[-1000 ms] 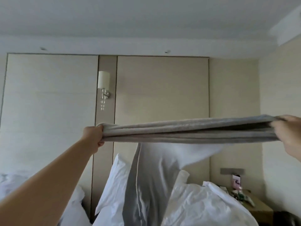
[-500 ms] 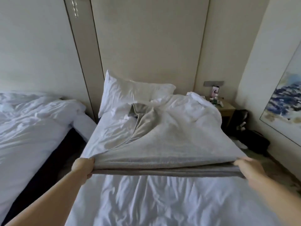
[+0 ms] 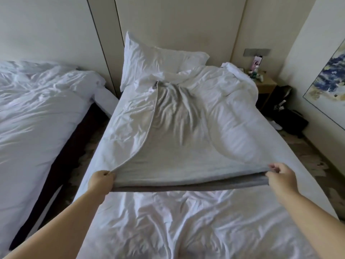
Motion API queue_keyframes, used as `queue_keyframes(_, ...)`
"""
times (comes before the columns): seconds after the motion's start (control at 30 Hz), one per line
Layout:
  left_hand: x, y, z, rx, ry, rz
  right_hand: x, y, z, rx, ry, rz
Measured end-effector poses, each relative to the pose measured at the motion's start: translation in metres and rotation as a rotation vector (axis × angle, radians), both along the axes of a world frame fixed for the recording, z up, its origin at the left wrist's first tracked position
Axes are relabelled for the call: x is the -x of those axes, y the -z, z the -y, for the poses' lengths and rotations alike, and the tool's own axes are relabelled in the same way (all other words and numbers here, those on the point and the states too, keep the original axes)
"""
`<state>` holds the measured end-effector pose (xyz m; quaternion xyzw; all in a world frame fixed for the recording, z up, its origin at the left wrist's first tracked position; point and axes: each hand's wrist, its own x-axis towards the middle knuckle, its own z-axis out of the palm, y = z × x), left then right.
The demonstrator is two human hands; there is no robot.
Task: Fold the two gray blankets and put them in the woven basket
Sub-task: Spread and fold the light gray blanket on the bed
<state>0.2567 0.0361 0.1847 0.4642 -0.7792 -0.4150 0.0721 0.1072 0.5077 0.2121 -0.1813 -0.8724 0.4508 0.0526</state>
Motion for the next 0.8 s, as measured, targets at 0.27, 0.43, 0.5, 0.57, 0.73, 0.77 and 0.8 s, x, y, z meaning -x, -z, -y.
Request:
queue_keyframes(0.27, -0.120, 0.013, -0.021, 0.005, -0.056, -0.188, -0.172, 0.022, -0.021, -0.097, 0.104, 0.028)
queue_keyframes(0.43, -0.212, 0.054, -0.035, -0.084, -0.056, -0.007, -0.254, 0.074, -0.040, -0.108, 0.148, 0.201)
queue_keyframes(0.5, -0.238, 0.065, -0.041, -0.098, -0.090, 0.053, -0.278, 0.087, -0.044, -0.115, 0.167, 0.232)
queue_keyframes(0.57, -0.257, 0.074, -0.047, -0.144, -0.110, 0.069, -0.296, 0.097, -0.048, -0.132, 0.173, 0.256)
queue_keyframes(0.73, -0.287, 0.084, -0.052, -0.202, -0.166, 0.094, -0.308, 0.111, -0.058, -0.067, 0.213, 0.265)
queue_keyframes(0.77, -0.288, 0.083, -0.051, -0.225, -0.184, 0.073, -0.306, 0.110, -0.058, -0.031, 0.227, 0.271)
queue_keyframes(0.8, -0.287, 0.080, -0.049, -0.264, -0.210, 0.044, -0.301, 0.108, -0.056, 0.025, 0.242, 0.277)
